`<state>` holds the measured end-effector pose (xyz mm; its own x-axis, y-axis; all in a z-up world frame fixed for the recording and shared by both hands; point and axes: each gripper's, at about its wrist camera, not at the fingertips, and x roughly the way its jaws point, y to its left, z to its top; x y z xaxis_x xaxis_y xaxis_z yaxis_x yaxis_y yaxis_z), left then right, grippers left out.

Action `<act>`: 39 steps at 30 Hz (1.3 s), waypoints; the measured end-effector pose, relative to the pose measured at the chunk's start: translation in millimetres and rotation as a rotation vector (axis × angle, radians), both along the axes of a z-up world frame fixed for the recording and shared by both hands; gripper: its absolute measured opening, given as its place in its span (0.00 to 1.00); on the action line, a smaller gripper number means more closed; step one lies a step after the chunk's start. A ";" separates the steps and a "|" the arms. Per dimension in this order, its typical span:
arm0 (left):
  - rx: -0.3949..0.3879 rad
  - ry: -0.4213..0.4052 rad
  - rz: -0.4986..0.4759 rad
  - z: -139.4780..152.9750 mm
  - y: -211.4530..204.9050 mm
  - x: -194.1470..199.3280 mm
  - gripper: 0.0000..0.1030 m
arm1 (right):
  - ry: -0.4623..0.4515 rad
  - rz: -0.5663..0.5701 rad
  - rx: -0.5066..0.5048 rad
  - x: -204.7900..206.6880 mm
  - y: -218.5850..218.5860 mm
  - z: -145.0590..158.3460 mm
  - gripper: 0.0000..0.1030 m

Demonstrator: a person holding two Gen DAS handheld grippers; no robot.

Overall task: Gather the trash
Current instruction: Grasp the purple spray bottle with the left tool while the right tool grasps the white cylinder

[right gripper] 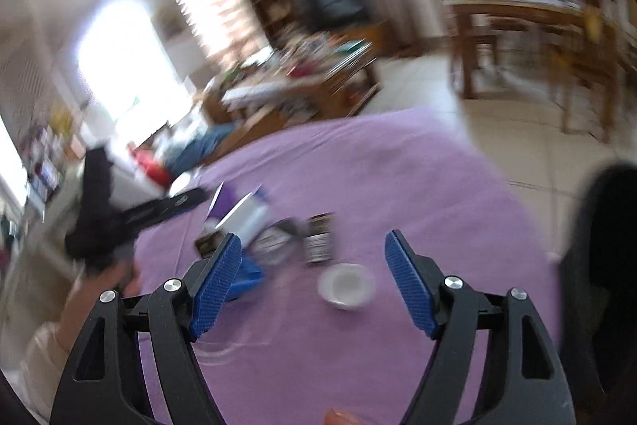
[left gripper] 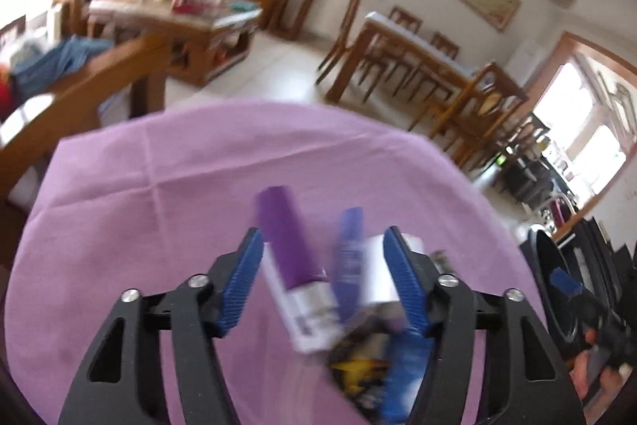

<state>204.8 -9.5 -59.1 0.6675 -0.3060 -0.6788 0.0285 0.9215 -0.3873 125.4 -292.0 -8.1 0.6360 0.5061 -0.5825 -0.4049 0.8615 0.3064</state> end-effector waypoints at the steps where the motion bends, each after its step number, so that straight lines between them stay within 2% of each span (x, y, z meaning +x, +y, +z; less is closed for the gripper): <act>1: 0.000 0.019 -0.005 -4.3 2.7 3.7 0.49 | 0.004 0.049 -0.049 9.3 22.1 -3.2 0.72; 2: 0.000 0.048 -0.020 -8.8 5.5 10.3 0.41 | 0.006 0.083 -0.075 13.8 36.6 -5.8 0.72; 3: 0.000 0.062 -0.032 -12.0 7.7 12.6 0.38 | 0.008 0.112 -0.091 17.7 47.2 -8.0 0.72; 6: 0.028 0.068 -0.055 -15.3 7.7 14.0 0.36 | 0.023 0.208 -0.142 35.3 78.9 -21.1 0.72; 9: 0.038 0.058 -0.068 -17.2 12.8 18.9 0.36 | 0.032 0.285 -0.202 50.3 98.0 -28.8 0.72; 12: 0.079 0.039 -0.092 -17.0 8.3 21.9 0.34 | 0.031 0.345 -0.252 56.6 107.8 -36.4 0.72; 15: 0.069 0.039 -0.096 -15.4 6.0 18.4 0.33 | 0.036 0.372 -0.261 63.2 115.8 -40.9 0.72; 17: 0.069 0.039 -0.101 -17.1 3.9 18.9 0.33 | 0.039 0.392 -0.258 65.9 118.5 -42.5 0.68; 18: 0.073 0.039 -0.104 -16.4 3.1 18.7 0.33 | 0.041 0.396 -0.252 67.7 118.6 -43.4 0.62; 19: 0.077 0.040 -0.105 -16.9 1.0 19.3 0.33 | 0.043 0.394 -0.252 68.2 119.2 -44.4 0.49; 25: 0.126 0.040 -0.109 -18.5 -5.7 18.4 0.33 | 0.032 0.331 -0.206 62.8 107.8 -38.2 0.48; 27: 0.142 0.037 -0.120 -17.8 -7.4 17.9 0.31 | 0.013 0.290 -0.177 57.6 100.9 -29.6 0.43; 29: 0.147 0.033 -0.124 -18.0 -9.8 17.5 0.31 | -0.011 0.246 -0.136 47.8 93.0 -19.3 0.32; 31: 0.133 0.026 -0.114 -18.2 -5.3 17.0 0.31 | -0.036 0.211 -0.117 37.6 86.6 -11.0 0.29; 32: 0.121 0.013 -0.100 -16.2 -1.9 15.4 0.31 | -0.044 0.196 -0.118 33.3 84.3 -7.8 0.24; 36: 0.122 -0.015 -0.085 -7.4 1.1 8.4 0.31 | -0.032 0.209 -0.094 26.4 80.1 -5.5 0.24; 39: 0.123 -0.014 -0.096 -4.6 -3.1 -0.1 0.31 | 0.006 0.234 -0.118 35.2 86.8 -10.6 0.31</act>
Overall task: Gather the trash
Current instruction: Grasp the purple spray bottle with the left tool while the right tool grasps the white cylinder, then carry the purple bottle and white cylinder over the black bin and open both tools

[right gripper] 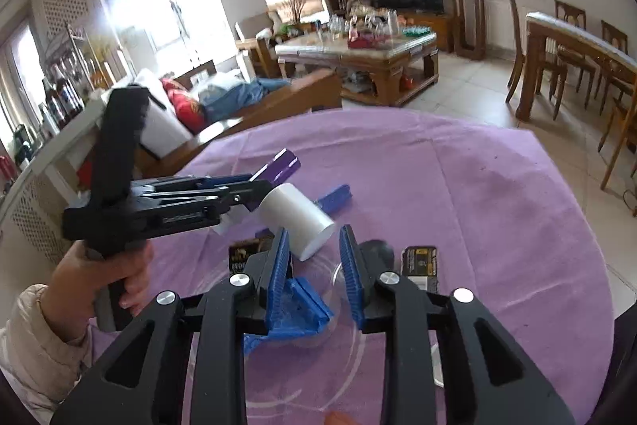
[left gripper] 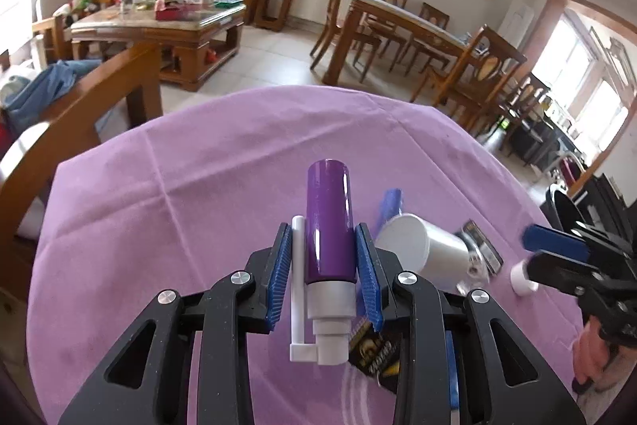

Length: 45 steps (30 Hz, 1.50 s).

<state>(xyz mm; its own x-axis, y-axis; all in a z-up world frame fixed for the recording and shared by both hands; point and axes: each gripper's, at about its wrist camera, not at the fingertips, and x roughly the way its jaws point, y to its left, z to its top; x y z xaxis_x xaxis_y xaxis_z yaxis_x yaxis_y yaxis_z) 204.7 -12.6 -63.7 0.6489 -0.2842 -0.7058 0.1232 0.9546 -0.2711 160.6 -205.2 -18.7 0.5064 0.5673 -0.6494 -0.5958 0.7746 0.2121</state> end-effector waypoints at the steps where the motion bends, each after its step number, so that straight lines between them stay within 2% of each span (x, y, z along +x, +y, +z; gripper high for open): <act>1: -0.008 -0.002 0.001 1.5 0.6 -4.5 0.31 | 0.006 0.007 0.003 2.6 0.6 0.1 0.52; 2: -0.013 -0.002 0.005 1.7 2.5 -7.7 0.31 | 0.005 0.010 0.003 7.3 2.7 -0.3 0.79; 3: -0.020 -0.004 0.011 2.6 5.0 -11.7 0.31 | -0.002 0.009 0.003 13.0 5.8 -0.8 0.83; 8: -0.064 -0.009 0.054 4.0 33.3 -26.8 0.31 | 0.032 0.051 -0.024 29.6 29.2 -13.1 0.81; 9: -0.094 -0.006 0.059 4.8 39.7 -29.1 0.31 | 0.029 0.059 -0.046 33.9 38.4 -16.7 0.81; 10: -0.101 -0.010 0.060 3.1 43.4 -33.7 0.31 | 0.025 0.065 -0.061 33.9 42.8 -19.2 0.78; 11: -0.094 -0.017 0.065 4.5 46.0 -37.1 0.31 | 0.021 0.075 -0.081 33.8 49.4 -22.3 0.70; 13: -0.093 -0.025 0.061 7.6 48.3 -40.9 0.31 | 0.012 0.080 -0.141 36.2 63.3 -29.2 0.59; 14: -0.092 -0.028 0.059 8.0 49.6 -42.5 0.31 | -0.001 0.077 -0.154 35.1 66.8 -30.7 0.59; 19: -0.099 -0.047 0.045 10.9 50.1 -47.4 0.31 | -0.001 0.071 -0.126 32.3 63.1 -28.0 0.58; 20: -0.102 -0.052 0.042 10.7 51.1 -46.3 0.31 | -0.001 0.065 -0.118 31.4 60.4 -27.0 0.55; 21: -0.103 -0.057 0.038 12.0 49.5 -47.6 0.31 | -0.002 0.059 -0.106 29.0 56.8 -25.7 0.42; 22: -0.104 -0.059 0.035 10.9 52.1 -46.0 0.31 | 0.001 0.051 -0.082 26.9 53.6 -22.7 0.41; 26: -0.102 -0.084 0.007 18.5 41.1 -54.5 0.31 | -0.012 0.011 0.042 16.3 29.9 -4.2 0.40; 28: -0.093 -0.082 -0.001 20.4 36.4 -54.2 0.31 | -0.011 0.016 0.072 12.4 22.5 0.5 0.40; 32: -0.090 -0.083 -0.009 25.7 24.7 -57.6 0.31 | -0.022 0.021 0.007 5.5 25.1 -3.6 0.39; 37: -0.083 -0.075 -0.016 26.4 13.2 -62.7 0.31 | 0.008 0.025 0.038 6.6 21.4 -7.2 0.40; 39: -0.089 -0.066 -0.019 24.7 11.1 -61.1 0.31 | 0.048 0.033 0.000 12.2 31.0 -16.6 0.41; 42: -0.093 -0.058 -0.022 22.0 8.4 -62.0 0.31 | 0.058 0.036 -0.032 15.7 43.6 -28.6 0.42; 45: -0.094 -0.050 -0.021 18.7 12.5 -60.3 0.31 | 0.089 0.046 -0.053 20.0 54.6 -41.0 0.39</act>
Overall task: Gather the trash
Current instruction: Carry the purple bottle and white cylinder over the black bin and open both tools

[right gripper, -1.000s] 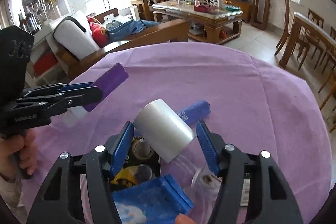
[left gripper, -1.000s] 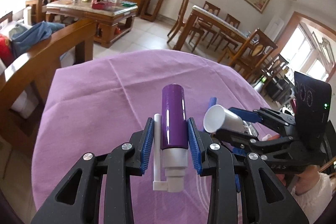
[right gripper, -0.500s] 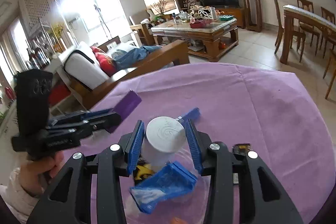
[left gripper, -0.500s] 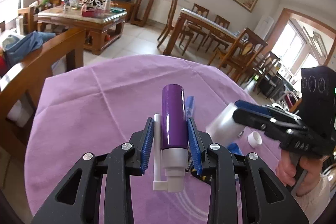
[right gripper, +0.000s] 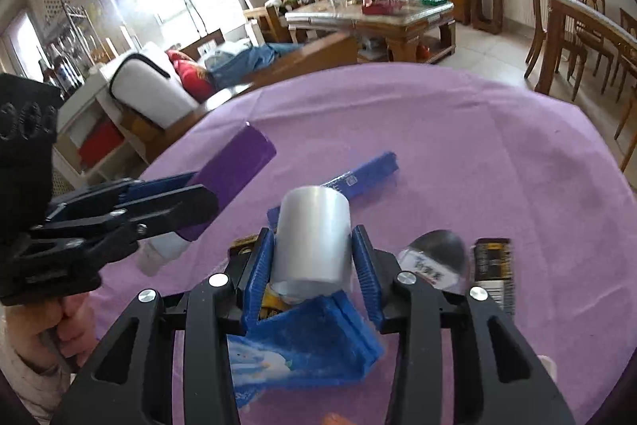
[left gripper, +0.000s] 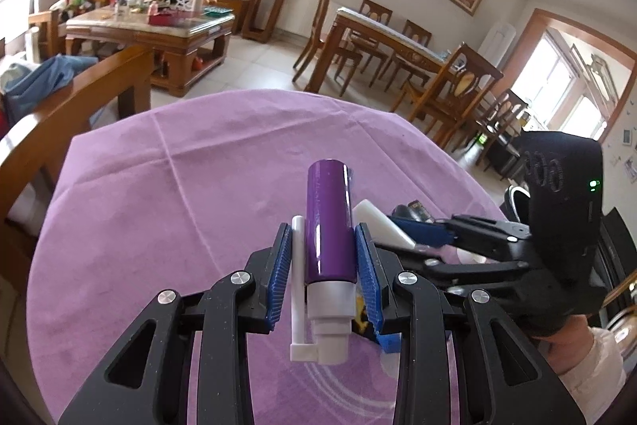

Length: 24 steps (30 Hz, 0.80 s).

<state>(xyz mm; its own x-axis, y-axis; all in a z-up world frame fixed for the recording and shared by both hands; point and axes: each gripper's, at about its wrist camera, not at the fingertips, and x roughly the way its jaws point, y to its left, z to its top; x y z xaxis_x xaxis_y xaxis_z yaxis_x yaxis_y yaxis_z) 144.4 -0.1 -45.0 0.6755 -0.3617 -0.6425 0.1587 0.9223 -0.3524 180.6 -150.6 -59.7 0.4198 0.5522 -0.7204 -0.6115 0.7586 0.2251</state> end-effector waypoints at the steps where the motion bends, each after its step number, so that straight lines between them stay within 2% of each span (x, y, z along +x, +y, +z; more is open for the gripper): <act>1: -0.003 0.002 0.002 -1.0 1.9 -0.2 0.31 | -0.002 0.001 0.002 -0.5 0.6 -0.9 0.39; 8: -0.024 -0.009 0.017 0.6 4.3 -4.3 0.31 | -0.038 -0.015 0.040 -12.4 -13.1 7.8 0.38; 13: -0.039 -0.071 -0.015 19.2 -4.0 -14.3 0.31 | -0.128 -0.074 0.177 -36.7 -50.4 45.4 0.38; 18: -0.038 -0.141 -0.085 48.2 -38.9 -20.5 0.31 | -0.263 -0.203 0.306 -69.8 -118.3 86.7 0.38; 21: -0.040 -0.169 -0.144 60.5 -69.8 -20.2 0.31 | -0.358 -0.332 0.333 -95.2 -167.9 107.9 0.38; 24: -0.046 -0.191 -0.220 71.6 -116.8 -17.4 0.31 | -0.412 -0.452 0.332 -115.5 -214.7 119.5 0.38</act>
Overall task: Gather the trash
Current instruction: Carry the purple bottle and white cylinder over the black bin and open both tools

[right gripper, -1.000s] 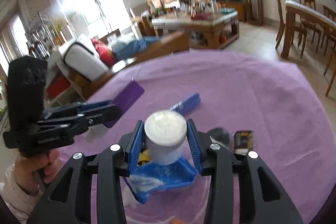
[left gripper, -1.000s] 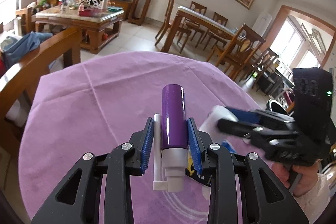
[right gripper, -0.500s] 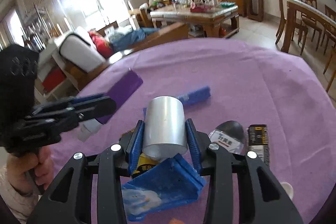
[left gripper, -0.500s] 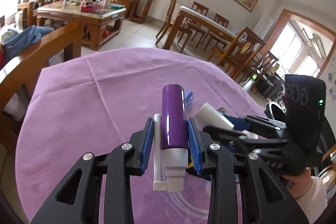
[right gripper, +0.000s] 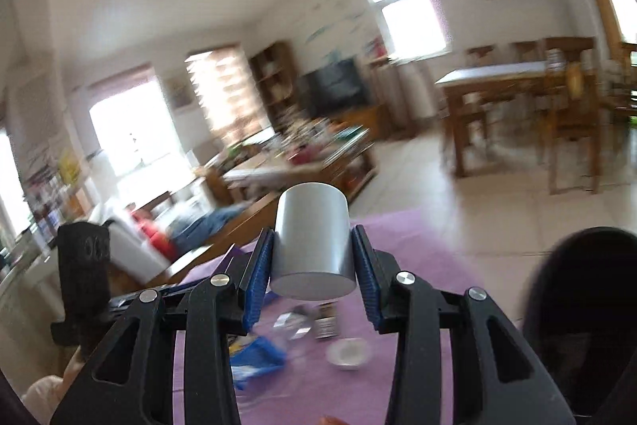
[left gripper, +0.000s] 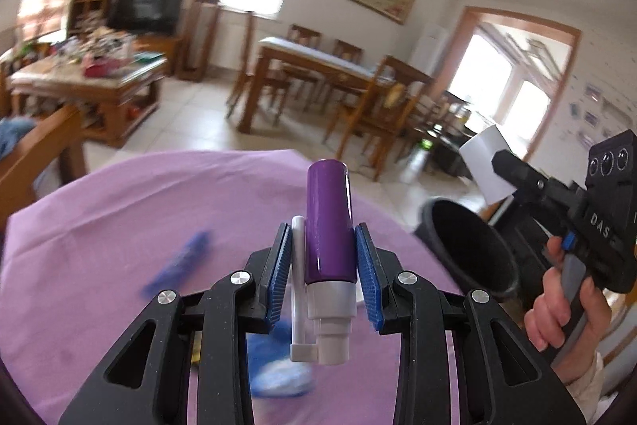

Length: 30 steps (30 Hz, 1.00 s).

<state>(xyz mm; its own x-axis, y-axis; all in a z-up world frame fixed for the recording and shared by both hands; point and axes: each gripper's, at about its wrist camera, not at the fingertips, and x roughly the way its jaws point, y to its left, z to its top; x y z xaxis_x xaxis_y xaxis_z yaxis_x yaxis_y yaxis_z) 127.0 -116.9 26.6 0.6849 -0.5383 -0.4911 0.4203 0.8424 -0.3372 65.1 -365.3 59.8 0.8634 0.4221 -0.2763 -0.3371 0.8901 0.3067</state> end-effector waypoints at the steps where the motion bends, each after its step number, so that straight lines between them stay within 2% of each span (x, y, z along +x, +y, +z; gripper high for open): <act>1: -0.001 -0.008 -0.025 3.1 -15.2 0.9 0.31 | -0.006 -0.038 0.002 -3.1 -13.9 2.1 0.38; 8: -0.021 -0.036 -0.201 6.6 -126.0 3.1 0.31 | -0.042 -0.316 0.054 -36.4 -119.4 11.7 0.38; 15: -0.024 0.001 -0.318 -13.0 -218.5 17.4 0.31 | -0.028 -0.516 0.124 -51.3 -192.4 -7.4 0.38; 23: -0.002 0.030 -0.371 -38.7 -290.8 37.0 0.32 | 0.004 -0.581 0.174 -63.1 -230.4 -24.4 0.38; 30: 0.017 0.052 -0.390 -57.8 -321.0 45.8 0.31 | 0.042 -0.590 0.205 -58.9 -239.2 -34.4 0.38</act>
<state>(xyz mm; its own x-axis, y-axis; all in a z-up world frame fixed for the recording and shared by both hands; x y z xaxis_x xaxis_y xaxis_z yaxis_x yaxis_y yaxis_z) 172.8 -437.9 -31.3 0.4045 -0.7446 -0.5309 0.6926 0.6286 -0.3539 6.3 -604.5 25.4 0.9573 -0.0744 -0.2792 0.2096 0.8441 0.4935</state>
